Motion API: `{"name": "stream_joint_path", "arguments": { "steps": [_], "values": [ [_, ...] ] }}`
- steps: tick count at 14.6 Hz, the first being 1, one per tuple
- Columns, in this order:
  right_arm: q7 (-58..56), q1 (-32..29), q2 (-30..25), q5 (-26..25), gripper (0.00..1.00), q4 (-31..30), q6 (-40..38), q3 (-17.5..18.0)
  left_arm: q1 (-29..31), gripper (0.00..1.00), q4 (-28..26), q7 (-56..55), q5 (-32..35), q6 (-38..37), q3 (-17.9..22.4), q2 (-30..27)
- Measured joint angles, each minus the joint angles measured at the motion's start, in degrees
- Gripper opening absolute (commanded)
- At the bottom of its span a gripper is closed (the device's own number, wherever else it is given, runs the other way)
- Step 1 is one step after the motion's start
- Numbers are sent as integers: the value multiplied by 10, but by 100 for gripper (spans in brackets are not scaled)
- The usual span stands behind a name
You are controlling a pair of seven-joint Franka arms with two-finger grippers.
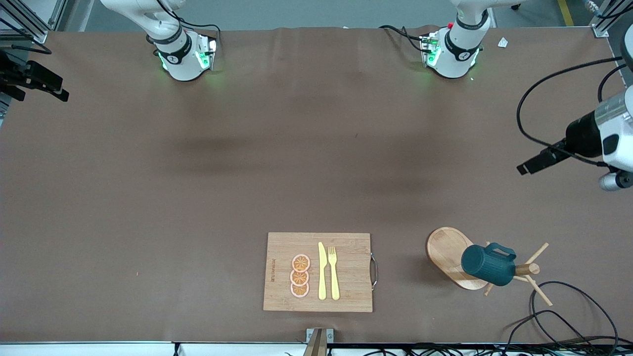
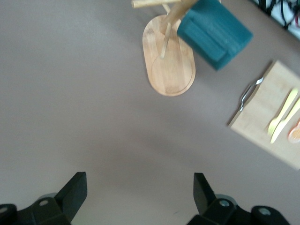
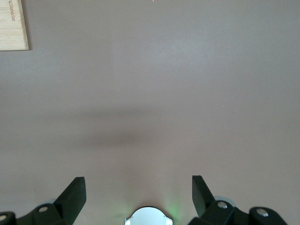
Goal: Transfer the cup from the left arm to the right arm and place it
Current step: 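Reach the left gripper down to the teal mug on the stand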
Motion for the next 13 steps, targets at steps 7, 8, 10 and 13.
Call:
{"name": "stream_joint_path", "arguments": {
  "steps": [7,8,10,13],
  "values": [
    [0,0,0,0,100,0,0,0,-3,100,-1,-197,-38,112,-5,69],
    [0,0,0,0,100,0,0,0,-3,100,-3,-214,-39,125,-6,74],
    [0,0,0,0,100,0,0,0,-3,100,-12,-237,-48,154,-6,78],
    [0,0,0,0,100,0,0,0,-1,100,-32,-246,-76,186,-5,78]
  ]
}}
